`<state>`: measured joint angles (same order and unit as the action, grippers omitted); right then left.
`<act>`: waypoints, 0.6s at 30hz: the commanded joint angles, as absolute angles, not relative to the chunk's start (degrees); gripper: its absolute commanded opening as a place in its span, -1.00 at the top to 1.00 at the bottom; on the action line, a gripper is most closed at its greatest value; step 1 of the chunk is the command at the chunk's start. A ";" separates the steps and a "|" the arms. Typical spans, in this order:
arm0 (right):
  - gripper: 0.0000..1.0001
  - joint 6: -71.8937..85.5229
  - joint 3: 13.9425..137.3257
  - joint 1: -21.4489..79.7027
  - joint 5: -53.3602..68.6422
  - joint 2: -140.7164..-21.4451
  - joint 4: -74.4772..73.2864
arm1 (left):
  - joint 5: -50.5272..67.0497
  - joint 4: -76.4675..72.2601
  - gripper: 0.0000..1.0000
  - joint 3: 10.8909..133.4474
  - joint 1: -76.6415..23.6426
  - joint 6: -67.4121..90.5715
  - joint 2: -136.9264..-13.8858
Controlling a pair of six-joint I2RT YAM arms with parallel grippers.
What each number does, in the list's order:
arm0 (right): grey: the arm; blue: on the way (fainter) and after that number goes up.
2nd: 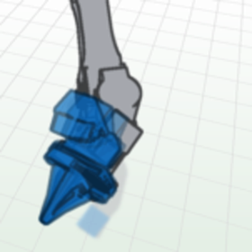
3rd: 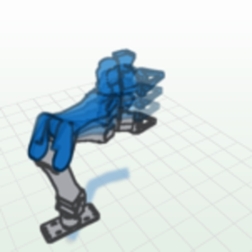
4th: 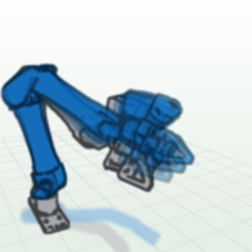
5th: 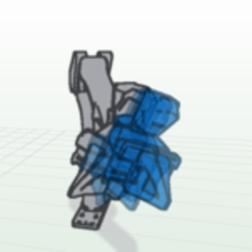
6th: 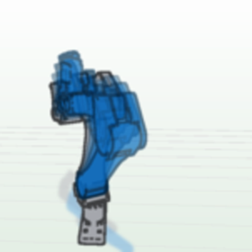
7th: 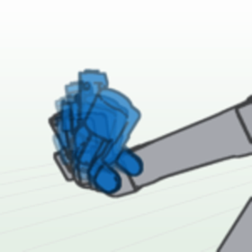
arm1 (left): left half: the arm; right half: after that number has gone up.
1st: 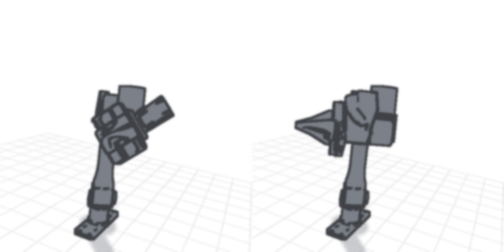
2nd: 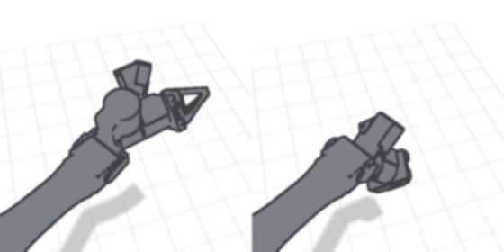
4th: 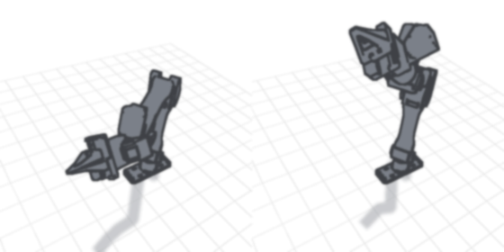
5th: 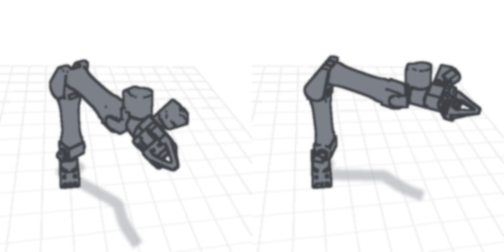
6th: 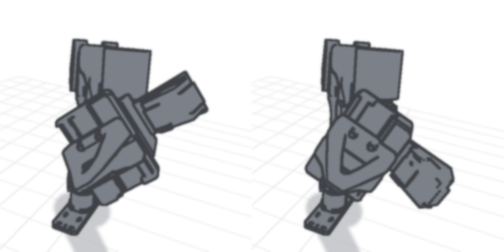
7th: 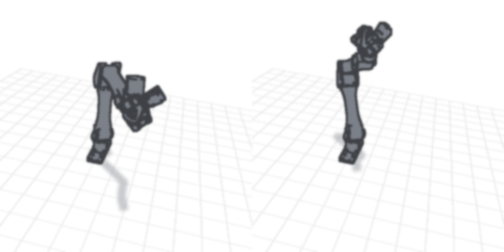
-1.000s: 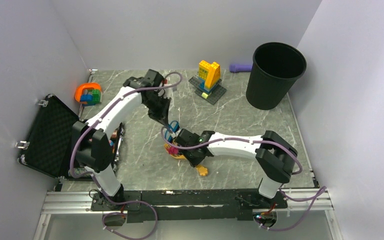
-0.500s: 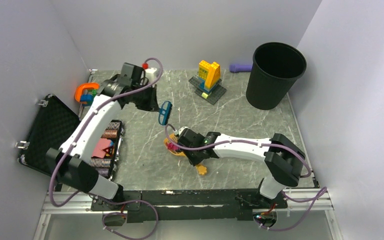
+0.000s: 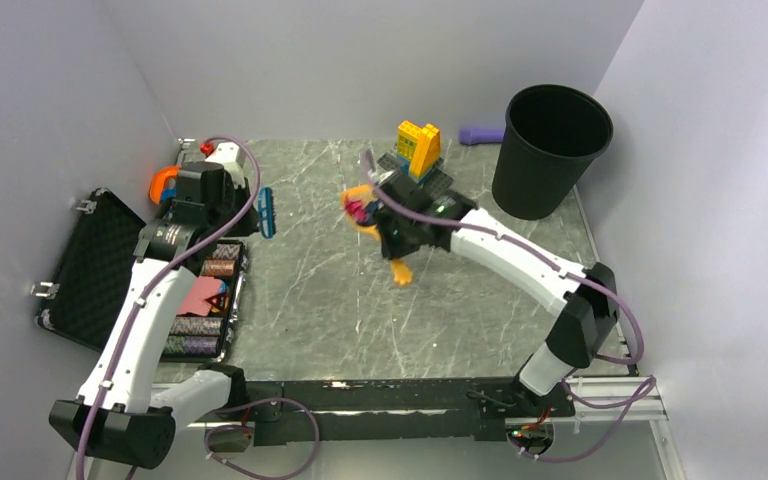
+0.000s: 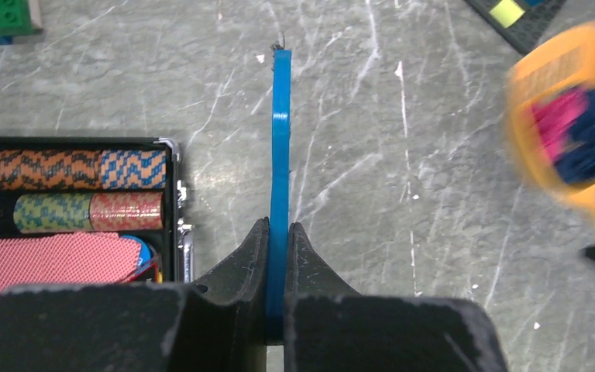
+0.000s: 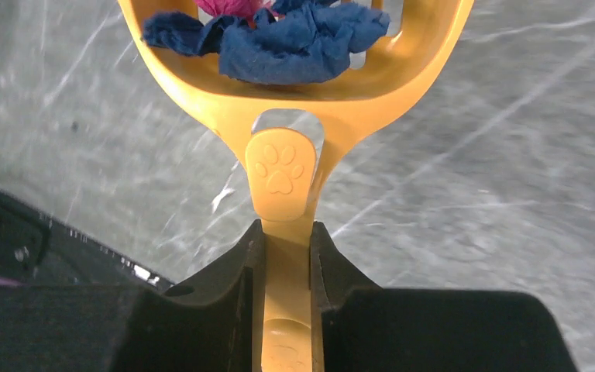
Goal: Sweep away the paper scraps from the table
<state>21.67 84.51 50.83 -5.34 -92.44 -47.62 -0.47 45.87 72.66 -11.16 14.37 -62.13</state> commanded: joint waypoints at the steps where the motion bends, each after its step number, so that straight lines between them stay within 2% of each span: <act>1: 1.00 21.88 94.10 41.17 -4.59 -88.45 -57.53 | -5.51 41.36 1.00 69.63 -10.83 14.90 -58.82; 5: 1.00 20.99 104.09 30.56 -3.57 -88.76 -62.57 | -3.90 38.92 1.00 66.84 -10.83 14.92 -57.07; 11: 1.00 22.83 112.25 13.13 9.78 -89.81 -62.29 | -0.54 35.74 1.00 63.30 -10.89 15.42 -55.95; 13: 1.00 25.24 112.06 7.33 15.25 -89.42 -59.24 | 0.41 35.06 1.00 62.12 -10.89 15.09 -55.77; 18: 1.00 37.32 101.81 -8.19 35.49 -87.36 -43.47 | 0.17 35.25 1.00 60.97 -10.85 14.52 -56.36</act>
<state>26.68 107.37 0.23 16.60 -89.97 -55.22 -1.10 38.30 61.19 -11.07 14.50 -56.88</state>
